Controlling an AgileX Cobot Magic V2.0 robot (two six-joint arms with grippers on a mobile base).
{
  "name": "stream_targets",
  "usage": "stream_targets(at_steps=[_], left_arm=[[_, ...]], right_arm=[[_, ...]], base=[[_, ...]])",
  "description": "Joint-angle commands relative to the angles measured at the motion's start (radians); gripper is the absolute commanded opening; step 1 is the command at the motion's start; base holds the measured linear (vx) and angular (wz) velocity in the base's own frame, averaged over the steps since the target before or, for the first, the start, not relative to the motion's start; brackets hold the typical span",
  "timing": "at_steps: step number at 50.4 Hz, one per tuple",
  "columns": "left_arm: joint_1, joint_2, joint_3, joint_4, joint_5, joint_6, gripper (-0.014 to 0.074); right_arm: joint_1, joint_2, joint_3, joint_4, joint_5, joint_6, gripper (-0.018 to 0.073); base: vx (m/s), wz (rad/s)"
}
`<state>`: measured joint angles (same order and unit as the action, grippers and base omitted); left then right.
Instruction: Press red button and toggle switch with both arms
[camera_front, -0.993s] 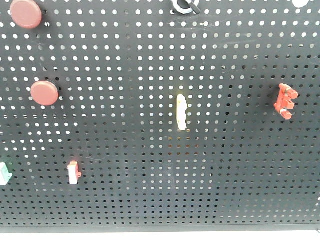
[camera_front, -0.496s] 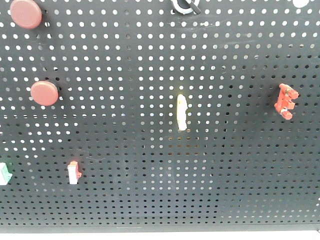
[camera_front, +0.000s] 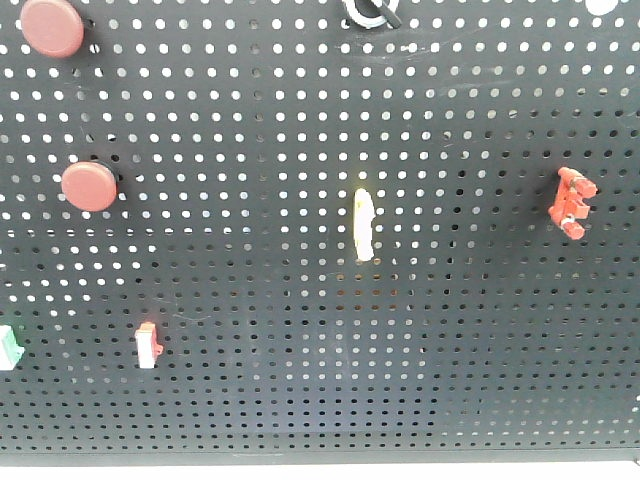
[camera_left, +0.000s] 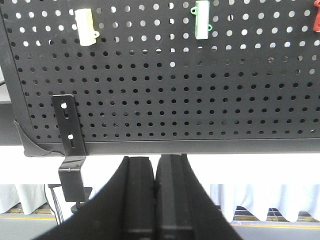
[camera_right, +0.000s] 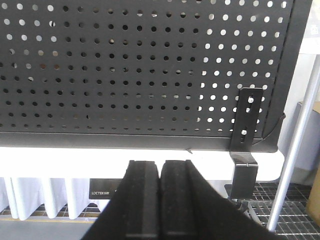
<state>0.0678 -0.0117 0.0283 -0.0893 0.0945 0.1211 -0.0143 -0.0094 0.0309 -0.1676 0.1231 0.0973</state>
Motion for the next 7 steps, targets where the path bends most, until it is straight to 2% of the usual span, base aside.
stream_targets(at_steps=[1, 7], left_arm=[[0.001, 0.005, 0.034, -0.003, -0.084, -0.001, 0.0001], [0.001, 0.005, 0.034, -0.003, -0.084, -0.001, 0.0001]], right_arm=[[0.0, -0.013, 0.011, -0.009, -0.079, -0.009, -0.0003], [0.0, -0.013, 0.011, -0.009, -0.079, -0.009, -0.0003]], base=[[0.0, 0.0], [0.0, 0.0]])
